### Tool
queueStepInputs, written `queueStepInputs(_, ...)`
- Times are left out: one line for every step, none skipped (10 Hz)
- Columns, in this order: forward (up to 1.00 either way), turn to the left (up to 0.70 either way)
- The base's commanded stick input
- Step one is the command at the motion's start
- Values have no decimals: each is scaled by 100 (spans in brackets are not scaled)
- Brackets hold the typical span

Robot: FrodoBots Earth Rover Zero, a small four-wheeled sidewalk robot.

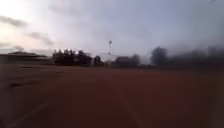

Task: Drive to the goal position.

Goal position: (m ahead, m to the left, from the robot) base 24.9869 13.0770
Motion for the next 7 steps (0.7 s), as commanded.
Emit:
queueStepInputs(70,0)
queueStepInputs(70,0)
queueStepInputs(70,0)
queueStepInputs(70,0)
queueStepInputs(70,0)
queueStepInputs(70,0)
queueStepInputs(70,0)
